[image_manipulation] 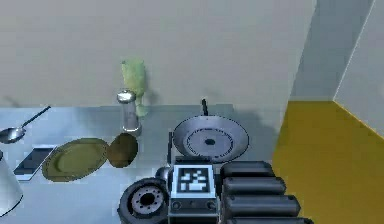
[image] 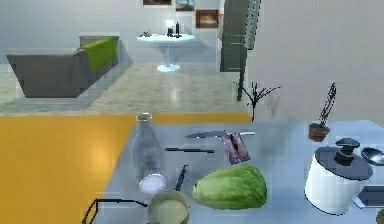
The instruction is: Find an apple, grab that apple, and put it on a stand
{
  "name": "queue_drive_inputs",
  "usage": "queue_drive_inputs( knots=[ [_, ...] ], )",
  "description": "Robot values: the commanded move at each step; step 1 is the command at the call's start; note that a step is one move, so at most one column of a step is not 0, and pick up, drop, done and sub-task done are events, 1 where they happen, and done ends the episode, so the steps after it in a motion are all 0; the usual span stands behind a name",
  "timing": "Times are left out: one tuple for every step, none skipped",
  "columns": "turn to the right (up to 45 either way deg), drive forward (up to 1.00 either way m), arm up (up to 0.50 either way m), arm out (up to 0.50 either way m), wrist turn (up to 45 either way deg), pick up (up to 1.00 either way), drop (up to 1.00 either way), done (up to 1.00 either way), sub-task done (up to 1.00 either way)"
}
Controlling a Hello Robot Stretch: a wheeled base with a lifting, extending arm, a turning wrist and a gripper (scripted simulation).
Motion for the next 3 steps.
queue_drive_inputs(
  knots=[
    [-45.0, 0.00, 0.00, 0.00, 0.0, 0.00, 0.00, 0.00, 0.00],
    [-27.0, 0.00, 0.00, 0.00, 0.0, 0.00, 0.00, 0.00, 0.00],
    [0.0, 0.60, 0.00, 0.00, 0.0, 0.00, 0.00, 0.00, 0.00]
  ],
)
